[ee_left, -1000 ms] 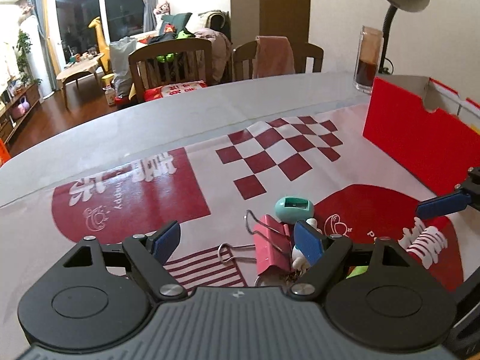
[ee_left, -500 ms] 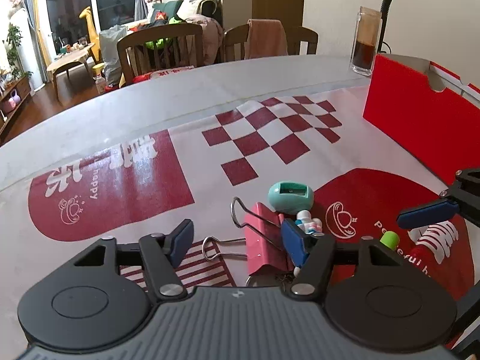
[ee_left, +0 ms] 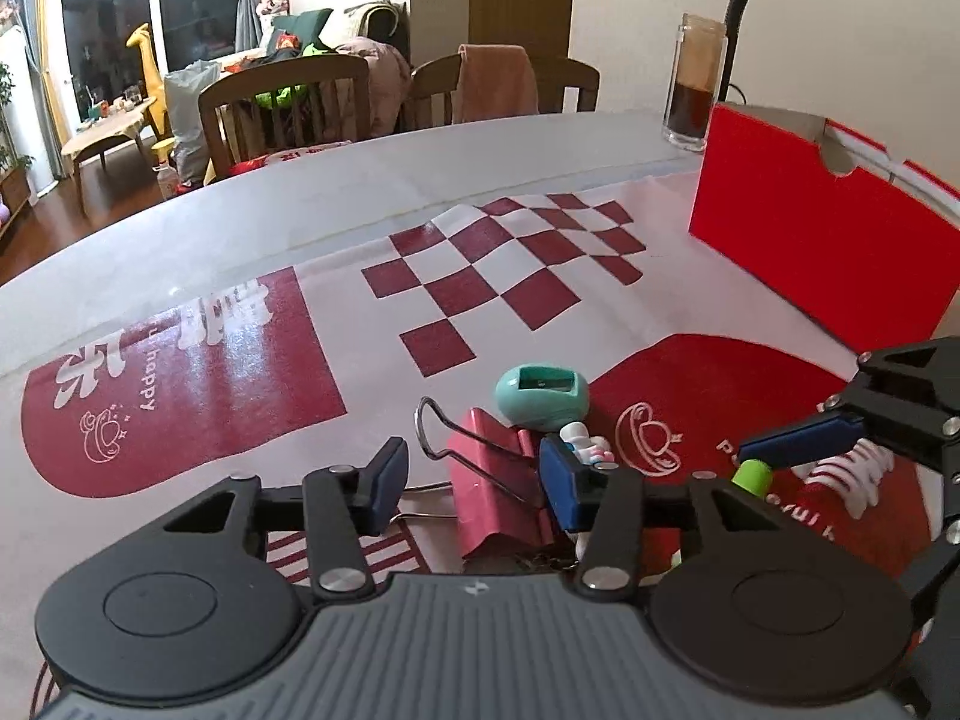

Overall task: Organize rigid objects
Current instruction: 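Grasp the pink binder clip with the left gripper while the right grasps the green glue stick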

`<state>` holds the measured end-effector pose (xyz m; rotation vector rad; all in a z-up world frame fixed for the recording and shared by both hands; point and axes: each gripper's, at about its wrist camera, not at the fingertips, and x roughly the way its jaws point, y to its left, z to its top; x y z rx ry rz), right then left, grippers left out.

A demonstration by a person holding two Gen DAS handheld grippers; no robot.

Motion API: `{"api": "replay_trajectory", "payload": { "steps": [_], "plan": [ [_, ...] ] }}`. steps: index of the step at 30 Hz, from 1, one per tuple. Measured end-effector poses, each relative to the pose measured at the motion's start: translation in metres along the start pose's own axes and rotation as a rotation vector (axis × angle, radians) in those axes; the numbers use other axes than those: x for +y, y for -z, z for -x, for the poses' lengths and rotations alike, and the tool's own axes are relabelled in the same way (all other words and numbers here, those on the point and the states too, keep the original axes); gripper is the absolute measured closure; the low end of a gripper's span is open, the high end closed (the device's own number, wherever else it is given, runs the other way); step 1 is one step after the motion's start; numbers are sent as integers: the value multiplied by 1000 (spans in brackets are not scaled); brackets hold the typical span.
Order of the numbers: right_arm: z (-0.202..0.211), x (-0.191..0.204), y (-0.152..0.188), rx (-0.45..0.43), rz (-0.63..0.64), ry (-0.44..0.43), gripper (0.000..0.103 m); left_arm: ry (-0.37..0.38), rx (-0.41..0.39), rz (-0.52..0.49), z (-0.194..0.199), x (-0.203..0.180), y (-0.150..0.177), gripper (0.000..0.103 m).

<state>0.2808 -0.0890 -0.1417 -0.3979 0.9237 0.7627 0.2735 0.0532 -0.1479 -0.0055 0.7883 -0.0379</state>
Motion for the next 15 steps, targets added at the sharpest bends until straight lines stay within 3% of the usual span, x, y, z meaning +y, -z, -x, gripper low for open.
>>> {"api": "replay_trajectory", "payload": {
  "steps": [7, 11, 15],
  "plan": [
    [0, 3, 2, -13, 9, 10, 22, -19, 9, -25, -7, -5, 1, 57],
    [1, 5, 3, -20, 12, 20, 23, -3, 4, -38, -6, -8, 1, 70],
    [5, 7, 4, -33, 16, 35, 23, -24, 8, -40, -4, -12, 1, 71]
  ]
}}
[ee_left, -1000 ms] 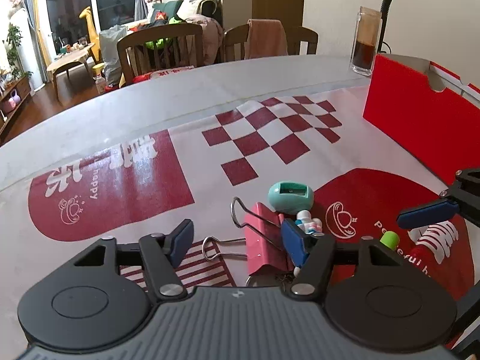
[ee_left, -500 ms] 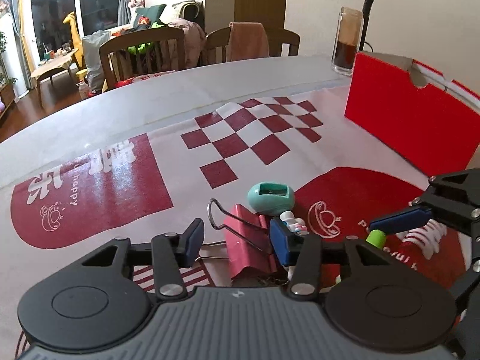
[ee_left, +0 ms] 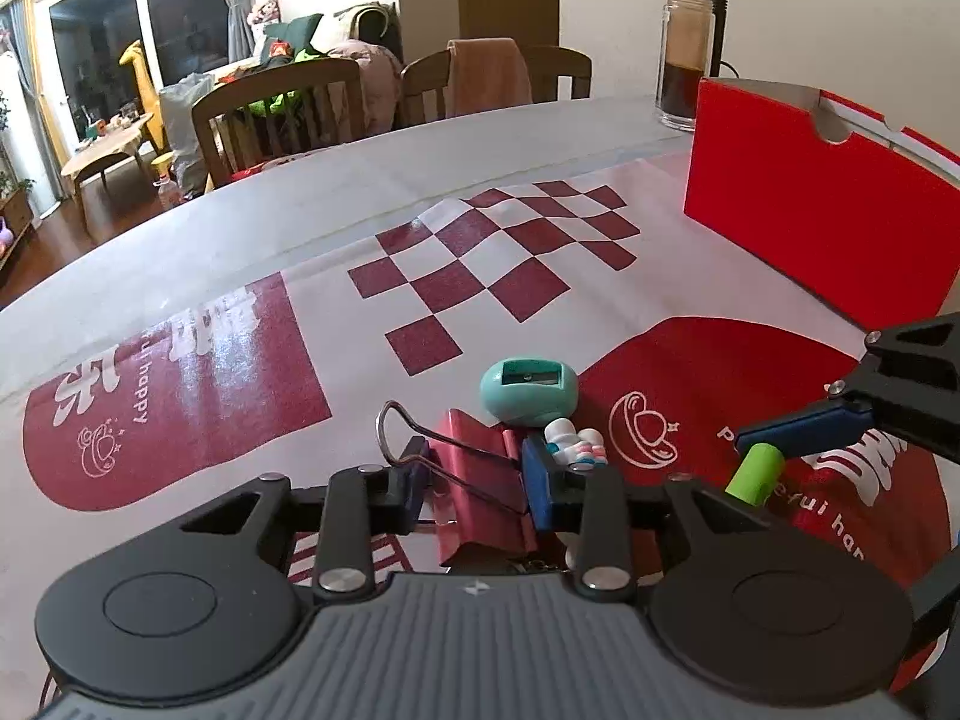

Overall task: Organize rigid objects
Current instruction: 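Grasp the pink binder clip with the left gripper while the right grasps the green glue stick, then carry the binder clip and glue stick over the red shoebox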

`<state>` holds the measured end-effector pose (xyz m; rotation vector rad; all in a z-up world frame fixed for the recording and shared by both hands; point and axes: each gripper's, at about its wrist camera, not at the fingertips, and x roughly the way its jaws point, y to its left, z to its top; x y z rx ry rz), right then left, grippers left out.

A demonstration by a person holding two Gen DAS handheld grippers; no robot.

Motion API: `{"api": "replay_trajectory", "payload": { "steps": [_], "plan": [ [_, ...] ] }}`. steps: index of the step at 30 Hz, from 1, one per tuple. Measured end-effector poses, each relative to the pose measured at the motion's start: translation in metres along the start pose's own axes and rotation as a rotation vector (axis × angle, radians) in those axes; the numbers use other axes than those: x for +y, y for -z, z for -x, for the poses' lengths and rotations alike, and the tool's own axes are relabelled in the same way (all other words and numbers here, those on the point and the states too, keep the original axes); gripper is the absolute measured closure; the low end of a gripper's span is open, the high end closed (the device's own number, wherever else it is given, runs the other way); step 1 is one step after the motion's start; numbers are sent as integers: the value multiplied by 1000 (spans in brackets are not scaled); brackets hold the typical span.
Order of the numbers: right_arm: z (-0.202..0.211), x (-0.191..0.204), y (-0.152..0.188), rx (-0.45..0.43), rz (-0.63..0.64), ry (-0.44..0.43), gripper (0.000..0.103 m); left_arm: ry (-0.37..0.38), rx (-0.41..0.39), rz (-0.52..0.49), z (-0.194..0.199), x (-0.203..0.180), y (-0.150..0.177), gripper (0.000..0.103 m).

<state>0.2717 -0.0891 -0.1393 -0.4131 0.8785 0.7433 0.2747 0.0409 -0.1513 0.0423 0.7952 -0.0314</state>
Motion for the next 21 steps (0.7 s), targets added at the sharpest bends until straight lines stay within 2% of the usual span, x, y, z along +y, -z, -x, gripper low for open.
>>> {"api": "replay_trajectory", "payload": {
  "steps": [8, 21],
  "plan": [
    [23, -7, 2, -26, -22, 4, 23, 6, 16, 91, 16, 15, 3, 71],
    [95, -34, -5, -101, -62, 26, 22, 18, -3, 239, 81, 36, -2, 71]
  ]
}}
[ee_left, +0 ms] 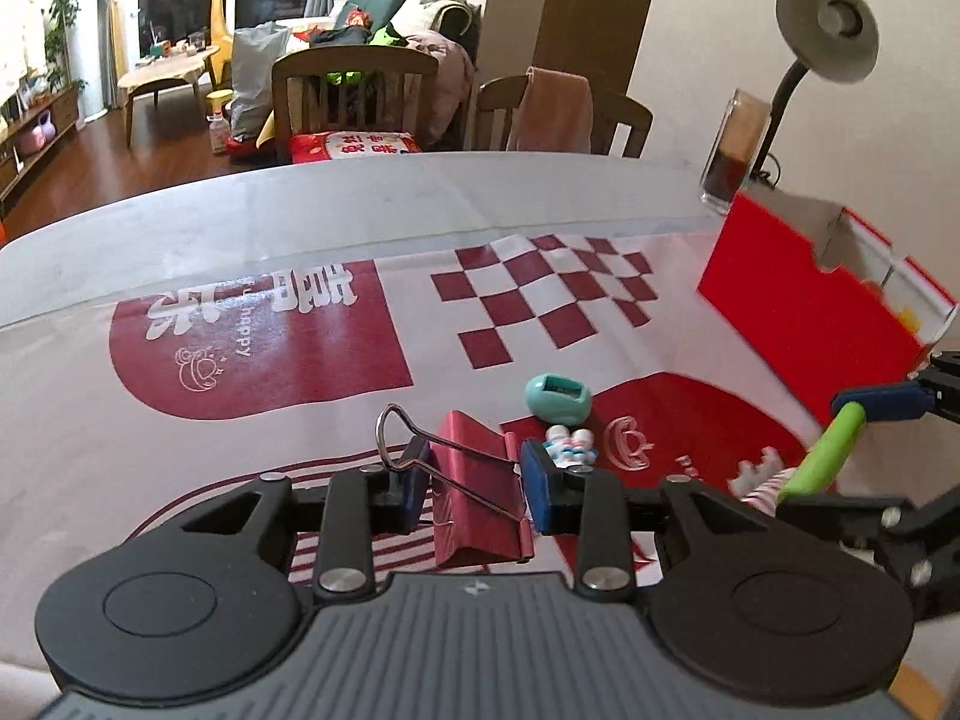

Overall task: Organize rigid objects
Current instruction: 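Carry the binder clip and glue stick over the red shoebox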

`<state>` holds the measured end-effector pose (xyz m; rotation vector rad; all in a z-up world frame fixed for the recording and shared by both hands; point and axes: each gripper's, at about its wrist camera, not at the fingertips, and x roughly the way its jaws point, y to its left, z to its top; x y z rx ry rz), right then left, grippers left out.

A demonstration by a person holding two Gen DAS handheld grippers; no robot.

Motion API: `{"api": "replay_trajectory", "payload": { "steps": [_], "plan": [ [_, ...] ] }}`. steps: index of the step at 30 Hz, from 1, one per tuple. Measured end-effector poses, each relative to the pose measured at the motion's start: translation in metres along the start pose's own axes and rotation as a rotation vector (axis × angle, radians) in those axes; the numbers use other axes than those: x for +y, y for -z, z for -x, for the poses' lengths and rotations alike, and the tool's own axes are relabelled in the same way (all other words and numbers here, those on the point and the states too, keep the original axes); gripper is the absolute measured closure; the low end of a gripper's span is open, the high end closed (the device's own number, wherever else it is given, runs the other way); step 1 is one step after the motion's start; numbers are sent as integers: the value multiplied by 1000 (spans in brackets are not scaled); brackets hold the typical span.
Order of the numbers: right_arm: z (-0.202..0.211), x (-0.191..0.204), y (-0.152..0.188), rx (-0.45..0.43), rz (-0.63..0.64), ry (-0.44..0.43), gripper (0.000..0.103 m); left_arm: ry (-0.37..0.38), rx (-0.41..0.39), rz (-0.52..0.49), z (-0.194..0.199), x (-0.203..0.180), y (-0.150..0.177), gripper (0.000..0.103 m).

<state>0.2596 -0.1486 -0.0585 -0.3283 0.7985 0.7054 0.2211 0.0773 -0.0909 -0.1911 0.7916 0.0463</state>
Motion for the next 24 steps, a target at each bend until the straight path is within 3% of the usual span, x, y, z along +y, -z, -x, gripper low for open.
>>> {"api": "replay_trajectory", "payload": {
  "steps": [12, 24],
  "plan": [
    [54, -46, -19, -70, -3, 66, 22, 65, -37, -42, 42, -50, -30, 71],
    [78, -124, -24, -108, -7, 106, 22, 131, -83, -105, 34, -141, -77, 71]
  ]
}}
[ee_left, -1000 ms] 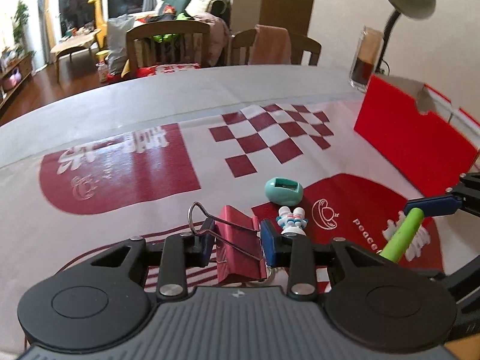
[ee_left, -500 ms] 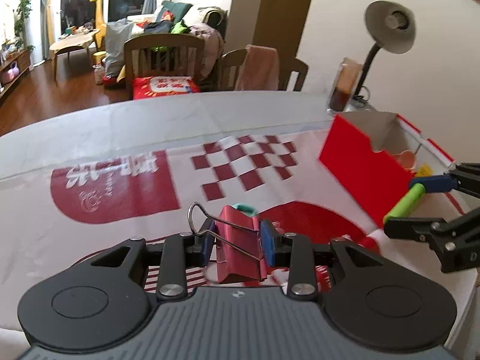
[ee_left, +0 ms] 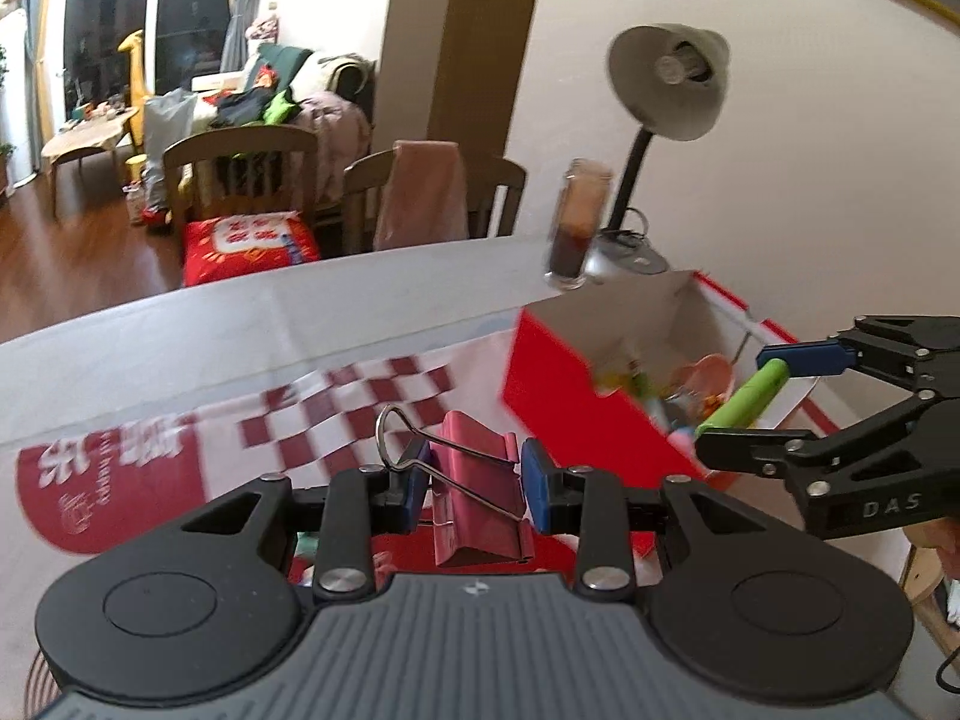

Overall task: Organize rigid objects
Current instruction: 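Carry the binder clip and glue stick over the red shoebox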

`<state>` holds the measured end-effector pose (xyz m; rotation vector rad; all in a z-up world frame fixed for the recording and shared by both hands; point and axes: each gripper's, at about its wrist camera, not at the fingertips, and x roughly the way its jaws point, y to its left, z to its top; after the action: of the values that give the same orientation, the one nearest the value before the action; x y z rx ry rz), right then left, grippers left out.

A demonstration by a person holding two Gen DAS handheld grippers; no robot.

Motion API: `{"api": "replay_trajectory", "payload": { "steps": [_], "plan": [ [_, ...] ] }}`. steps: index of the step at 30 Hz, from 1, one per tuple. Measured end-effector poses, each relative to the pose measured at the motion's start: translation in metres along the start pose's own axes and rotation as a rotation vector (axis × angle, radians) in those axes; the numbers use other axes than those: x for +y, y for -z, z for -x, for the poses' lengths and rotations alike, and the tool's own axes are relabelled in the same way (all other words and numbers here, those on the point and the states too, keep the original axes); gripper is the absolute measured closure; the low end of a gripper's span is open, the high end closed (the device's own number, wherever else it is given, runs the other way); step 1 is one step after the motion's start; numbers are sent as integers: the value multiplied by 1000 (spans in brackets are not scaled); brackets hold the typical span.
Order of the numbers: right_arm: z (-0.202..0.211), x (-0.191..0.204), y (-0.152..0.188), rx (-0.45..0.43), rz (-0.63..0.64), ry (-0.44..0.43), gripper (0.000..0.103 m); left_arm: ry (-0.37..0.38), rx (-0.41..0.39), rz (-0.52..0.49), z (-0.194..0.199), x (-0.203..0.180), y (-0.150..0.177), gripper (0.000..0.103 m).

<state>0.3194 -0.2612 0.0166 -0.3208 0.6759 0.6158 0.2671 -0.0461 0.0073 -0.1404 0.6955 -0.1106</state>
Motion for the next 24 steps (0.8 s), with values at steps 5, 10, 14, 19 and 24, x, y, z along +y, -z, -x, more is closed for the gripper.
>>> {"api": "replay_trajectory", "payload": {
  "steps": [5, 10, 14, 19, 24],
  "plan": [
    [-4, -45, 3, 8, -22, 16, 22, 8, 8, -30, -24, -38, -14, 71],
    [-8, -88, 7, 8, -31, 49, 22, 8, 29, -50, -49, -71, -23, 71],
    [-12, -120, 12, 14, -33, 77, 22, 8, 50, -62, -72, -96, -30, 71],
    [-19, -153, 22, 34, -50, 95, 22, 12, 69, -92, -99, -124, -41, 71],
    [-29, -173, 31, 54, -52, 85, 22, 4, 94, -112, -129, -142, -50, 71]
  ]
}}
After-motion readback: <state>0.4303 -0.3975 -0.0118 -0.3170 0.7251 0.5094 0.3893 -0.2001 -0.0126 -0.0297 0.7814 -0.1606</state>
